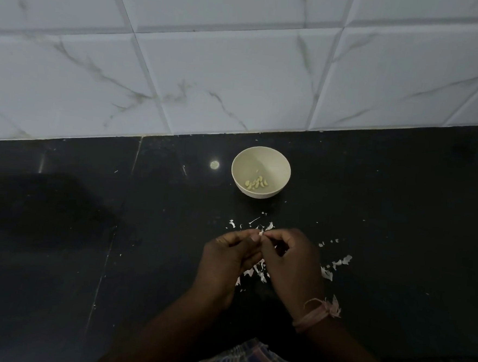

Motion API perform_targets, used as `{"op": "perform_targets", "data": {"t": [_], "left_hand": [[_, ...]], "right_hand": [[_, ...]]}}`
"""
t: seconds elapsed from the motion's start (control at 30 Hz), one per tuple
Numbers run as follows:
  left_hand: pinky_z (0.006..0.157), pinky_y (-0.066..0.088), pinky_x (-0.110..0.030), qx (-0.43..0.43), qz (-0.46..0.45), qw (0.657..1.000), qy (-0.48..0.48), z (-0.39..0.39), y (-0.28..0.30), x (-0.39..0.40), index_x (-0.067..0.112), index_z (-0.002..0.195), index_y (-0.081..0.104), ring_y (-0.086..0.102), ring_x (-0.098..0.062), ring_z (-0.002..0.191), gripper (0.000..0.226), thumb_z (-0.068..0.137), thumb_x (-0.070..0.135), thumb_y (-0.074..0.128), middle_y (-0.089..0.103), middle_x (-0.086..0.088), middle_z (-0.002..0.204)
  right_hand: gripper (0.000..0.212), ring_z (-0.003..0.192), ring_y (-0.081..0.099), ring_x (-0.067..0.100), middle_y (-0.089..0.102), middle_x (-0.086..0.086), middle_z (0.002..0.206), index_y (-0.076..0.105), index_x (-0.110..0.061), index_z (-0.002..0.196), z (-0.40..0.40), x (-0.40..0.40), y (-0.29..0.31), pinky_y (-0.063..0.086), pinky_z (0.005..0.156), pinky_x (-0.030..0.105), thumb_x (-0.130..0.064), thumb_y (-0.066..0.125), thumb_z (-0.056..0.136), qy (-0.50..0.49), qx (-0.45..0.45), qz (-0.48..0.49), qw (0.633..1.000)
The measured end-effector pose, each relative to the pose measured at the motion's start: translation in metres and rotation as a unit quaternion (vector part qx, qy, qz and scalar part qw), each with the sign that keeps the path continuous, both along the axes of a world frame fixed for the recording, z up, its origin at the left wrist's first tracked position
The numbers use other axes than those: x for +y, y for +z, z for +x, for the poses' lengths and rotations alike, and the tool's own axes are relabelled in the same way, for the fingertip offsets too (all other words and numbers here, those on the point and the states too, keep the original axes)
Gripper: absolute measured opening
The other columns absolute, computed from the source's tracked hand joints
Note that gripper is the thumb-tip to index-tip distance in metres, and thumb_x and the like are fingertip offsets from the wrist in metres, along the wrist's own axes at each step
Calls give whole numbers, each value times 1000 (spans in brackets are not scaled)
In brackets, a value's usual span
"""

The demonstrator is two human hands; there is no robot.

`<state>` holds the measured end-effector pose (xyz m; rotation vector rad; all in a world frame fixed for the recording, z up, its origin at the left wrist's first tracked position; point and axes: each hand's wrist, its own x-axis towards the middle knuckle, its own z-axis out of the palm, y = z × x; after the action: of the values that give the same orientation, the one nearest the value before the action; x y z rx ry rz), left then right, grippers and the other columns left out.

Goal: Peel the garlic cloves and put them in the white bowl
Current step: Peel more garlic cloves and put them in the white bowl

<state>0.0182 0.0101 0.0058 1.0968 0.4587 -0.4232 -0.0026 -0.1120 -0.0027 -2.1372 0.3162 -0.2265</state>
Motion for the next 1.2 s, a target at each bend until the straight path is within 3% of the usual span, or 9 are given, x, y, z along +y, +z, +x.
{"op": "perform_targets", "data": {"t": [0.17, 0.27, 0.3, 0.37, 0.47, 0.73, 0.97, 1.2], "left_hand": [[91, 48, -51, -40, 47, 998, -6, -2, 3, -2, 0, 103, 75, 73, -34, 89, 15, 90, -1, 68, 77, -22, 97], [95, 49, -59, -78, 86, 993, -36, -3, 7, 0, 2, 104, 77, 74, -41, 96, 16, 92, 1, 67, 78, -20, 98], [95, 51, -58, -93, 98, 990, -51, -3, 8, 1, 3, 104, 78, 74, -42, 97, 16, 93, 1, 67, 78, -19, 98], [85, 60, -40, -119, 117, 983, -71, -4, 14, 2, 5, 101, 79, 77, -31, 90, 17, 93, -2, 65, 79, -15, 95], [72, 57, -19, -166, 171, 967, -92, -4, 21, 4, 10, 97, 80, 77, -16, 83, 19, 93, -2, 67, 80, -5, 89], [76, 58, -20, -244, 312, 914, -89, -7, 16, 7, 28, 98, 81, 74, -3, 84, 25, 90, 6, 74, 78, 16, 89], [76, 58, -21, -298, 369, 877, -73, -12, 16, 8, 45, 96, 76, 71, 2, 86, 40, 87, 5, 77, 75, 22, 93], [72, 58, -23, -285, 351, 889, -72, -11, 18, 10, 31, 98, 83, 72, -2, 80, 27, 86, 8, 79, 77, 18, 89]], "right_hand": [[3, 77, 61, 2, 64, -10, 86, 73, -20, 88, -3, 2, 1, 53, 69, 26, -22, 73, 88, -8, -47, -19, 999], [4, 75, 60, 2, 63, -10, 84, 71, -18, 85, -4, 1, 1, 49, 66, 22, -21, 74, 87, -3, -67, -35, 997], [5, 75, 59, 2, 63, -10, 84, 71, -18, 85, -5, 1, 1, 48, 65, 21, -21, 73, 87, -1, -71, -40, 997], [6, 75, 58, 2, 62, -9, 84, 69, -17, 83, -5, 0, 2, 46, 64, 19, -20, 73, 87, 2, -70, -44, 997], [7, 77, 58, 1, 61, -8, 85, 68, -17, 83, -4, -2, 3, 43, 65, 13, -16, 74, 87, 8, -57, -52, 997], [1, 79, 61, 2, 65, -7, 88, 73, -17, 89, -1, 0, 11, 45, 67, 11, -18, 73, 88, 4, -21, -36, 999], [2, 80, 64, 8, 67, -7, 84, 71, -18, 86, 0, 4, 14, 53, 73, 29, -16, 71, 85, -8, 16, -3, 1000], [7, 68, 66, 4, 71, -8, 71, 74, -20, 79, 0, -1, 22, 53, 64, 22, -14, 73, 83, -17, 37, 82, 996]]}}
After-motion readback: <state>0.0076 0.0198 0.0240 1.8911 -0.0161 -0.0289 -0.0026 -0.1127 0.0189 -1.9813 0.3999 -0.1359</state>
